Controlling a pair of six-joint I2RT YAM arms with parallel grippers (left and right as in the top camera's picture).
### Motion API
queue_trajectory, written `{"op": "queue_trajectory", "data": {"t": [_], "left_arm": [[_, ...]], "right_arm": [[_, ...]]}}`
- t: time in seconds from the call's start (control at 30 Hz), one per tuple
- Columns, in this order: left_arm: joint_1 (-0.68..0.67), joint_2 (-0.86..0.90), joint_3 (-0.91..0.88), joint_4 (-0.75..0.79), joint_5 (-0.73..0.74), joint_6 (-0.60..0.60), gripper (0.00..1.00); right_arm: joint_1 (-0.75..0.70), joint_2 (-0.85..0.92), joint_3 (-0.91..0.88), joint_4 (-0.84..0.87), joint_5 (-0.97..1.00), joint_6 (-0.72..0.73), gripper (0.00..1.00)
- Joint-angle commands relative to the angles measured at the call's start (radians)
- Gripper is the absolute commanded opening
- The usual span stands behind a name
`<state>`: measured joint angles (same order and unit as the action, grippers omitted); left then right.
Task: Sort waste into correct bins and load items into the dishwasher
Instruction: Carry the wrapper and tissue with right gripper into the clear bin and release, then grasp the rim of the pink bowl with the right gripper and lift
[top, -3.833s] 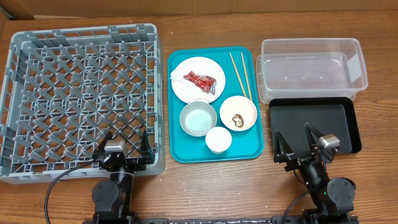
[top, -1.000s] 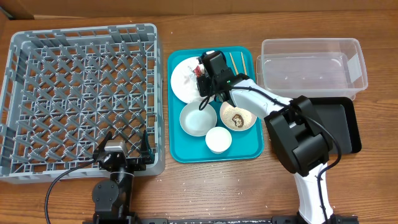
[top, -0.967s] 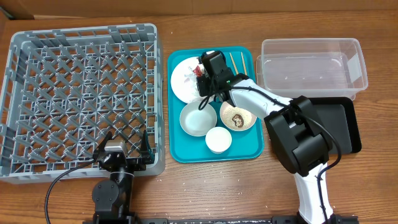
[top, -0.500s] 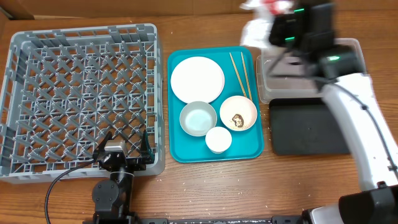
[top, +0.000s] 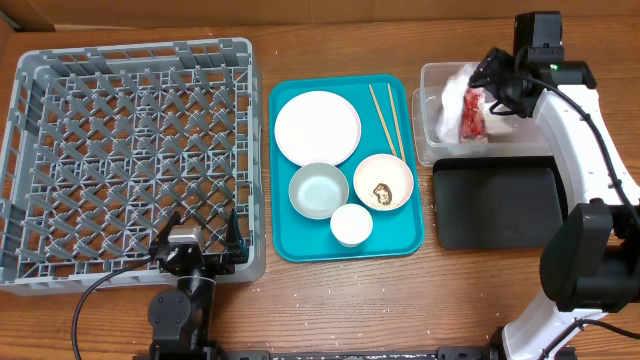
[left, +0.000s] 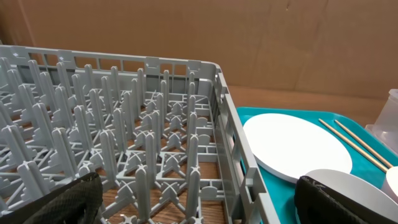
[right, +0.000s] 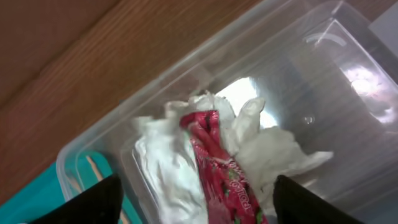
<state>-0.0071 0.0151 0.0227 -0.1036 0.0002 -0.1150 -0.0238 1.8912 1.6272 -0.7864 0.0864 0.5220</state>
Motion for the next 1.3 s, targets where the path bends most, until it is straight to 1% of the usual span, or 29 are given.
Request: {"op": "queue_trajectory", "data": {"t": [0.0,0.1,0.13,0.2,0.27,0.37,0.4,0.43,0.5,0.6,0.63,0.67,0.8,0.93,1.0,1.13,1.27], "left_arm": [[-0.006,-0.008,-0.007,0.004,0.000,0.018,1.00],[-0.006,-0.008,-0.007,0.004,0.000,0.018,1.00],[-0.006,-0.008,-0.007,0.004,0.000,0.018,1.00],[-0.006,-0.008,-0.007,0.004,0.000,0.018,1.00],[-0.006,-0.008,-0.007,0.004,0.000,0.018,1.00],[-0.006,-0.008,-0.007,0.004,0.000,0.018,1.00],[-0.006,-0.008,-0.007,0.004,0.000,0.018,1.00],[-0.006,-0.008,-0.007,0.004,0.000,0.018,1.00],[-0.006,-0.008,-0.007,0.004,0.000,0.018,1.00],[-0.006,-0.008,-0.007,0.004,0.000,0.018,1.00],[-0.006,-0.008,-0.007,0.004,0.000,0.018,1.00],[-0.006,-0.008,-0.007,0.004,0.000,0.018,1.00],[-0.006,-0.008,-0.007,0.004,0.000,0.018,1.00],[-0.006,-0.008,-0.007,0.004,0.000,0.018,1.00],[-0.006,-0.008,-0.007,0.004,0.000,0.018,1.00],[-0.006,-0.008,-0.007,0.004,0.000,0.018,1.00],[-0.006,-0.008,-0.007,0.004,0.000,0.018,1.00]], "right_arm": [[0.002,-0.082,0.009,-0.002,-0.021,0.002,0.80],[0.002,-0.140,0.009,-0.010,-0.047,-0.022,0.80],[0.005,-0.173,0.009,-0.018,-0.100,-0.061,0.80],[0.012,-0.217,0.009,-0.047,-0.176,-0.090,0.79],[0.032,-0.277,0.009,-0.110,-0.258,-0.093,0.77],[0.074,-0.320,0.009,-0.196,-0.318,-0.093,0.75],[0.098,-0.332,0.009,-0.231,-0.329,-0.093,0.75],[0.150,-0.341,0.009,-0.297,-0.327,-0.093,0.72],[0.212,-0.340,0.006,-0.359,-0.327,-0.090,0.66],[0.324,-0.337,-0.032,-0.389,-0.325,-0.073,0.65],[0.359,-0.337,-0.049,-0.388,-0.309,-0.047,0.65],[0.407,-0.335,-0.075,-0.381,-0.270,0.003,0.65],[0.497,-0.327,-0.154,-0.312,-0.188,0.104,0.63],[0.551,-0.315,-0.278,-0.134,-0.128,0.193,0.56],[0.554,-0.290,-0.324,-0.053,-0.124,0.259,0.56],[0.554,-0.177,-0.343,0.058,-0.141,0.301,0.53],[0.554,-0.077,-0.343,0.134,-0.175,0.301,0.47]]}}
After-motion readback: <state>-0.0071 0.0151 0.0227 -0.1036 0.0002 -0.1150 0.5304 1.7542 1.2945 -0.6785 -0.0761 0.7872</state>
